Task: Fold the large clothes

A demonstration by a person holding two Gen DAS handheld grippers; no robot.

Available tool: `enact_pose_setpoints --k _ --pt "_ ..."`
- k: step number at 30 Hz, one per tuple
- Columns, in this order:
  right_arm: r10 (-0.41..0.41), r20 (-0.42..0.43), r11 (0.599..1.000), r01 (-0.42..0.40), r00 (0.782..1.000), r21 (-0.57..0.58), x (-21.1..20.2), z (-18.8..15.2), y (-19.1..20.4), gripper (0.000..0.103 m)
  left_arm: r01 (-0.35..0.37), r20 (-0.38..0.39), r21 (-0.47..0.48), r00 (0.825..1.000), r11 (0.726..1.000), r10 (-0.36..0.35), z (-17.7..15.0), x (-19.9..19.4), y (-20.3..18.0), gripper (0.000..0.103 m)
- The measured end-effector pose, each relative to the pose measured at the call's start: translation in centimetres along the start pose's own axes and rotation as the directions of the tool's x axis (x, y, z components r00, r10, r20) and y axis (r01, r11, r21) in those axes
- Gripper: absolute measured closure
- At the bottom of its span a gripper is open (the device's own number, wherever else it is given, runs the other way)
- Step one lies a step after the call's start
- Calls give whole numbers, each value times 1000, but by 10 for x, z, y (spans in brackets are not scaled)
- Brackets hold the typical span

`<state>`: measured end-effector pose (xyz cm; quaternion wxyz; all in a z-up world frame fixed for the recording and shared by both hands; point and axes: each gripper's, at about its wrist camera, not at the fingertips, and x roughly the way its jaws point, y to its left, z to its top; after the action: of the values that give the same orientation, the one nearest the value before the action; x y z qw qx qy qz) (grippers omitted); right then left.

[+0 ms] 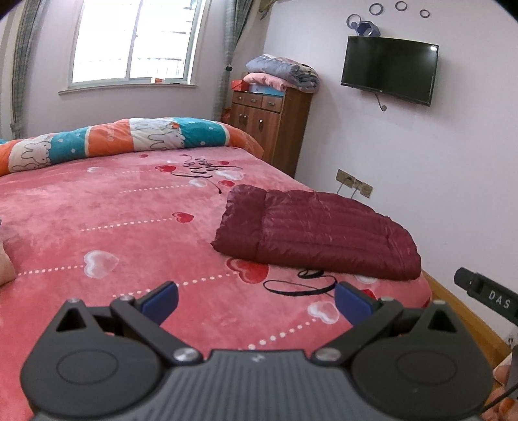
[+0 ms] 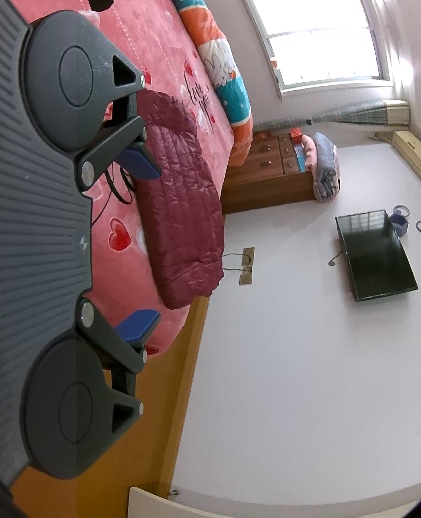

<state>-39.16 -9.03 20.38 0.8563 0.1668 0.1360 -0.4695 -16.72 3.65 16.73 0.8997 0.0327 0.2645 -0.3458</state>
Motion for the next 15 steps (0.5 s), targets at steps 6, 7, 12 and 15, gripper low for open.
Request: enact_pose_setpoints --k 6,7,12,15 --pt "-3 -1 1000 3 1000 0 -2 -3 2 0 14 5 2 1000 1000 -14 -4 3 0 1" --pt "-4 -2 1000 4 1000 -1 -3 -4 3 0 16 7 2 1000 1000 -16 -5 4 -1 1" --pt "-1 -6 1000 1 1000 5 -3 -3 0 0 21 19 9 1000 1000 -21 -8 7 -3 1" --pt "5 -12 1000 -5 1000 9 -3 -4 -1 0 31 15 10 999 999 -31 -10 9 -4 1"
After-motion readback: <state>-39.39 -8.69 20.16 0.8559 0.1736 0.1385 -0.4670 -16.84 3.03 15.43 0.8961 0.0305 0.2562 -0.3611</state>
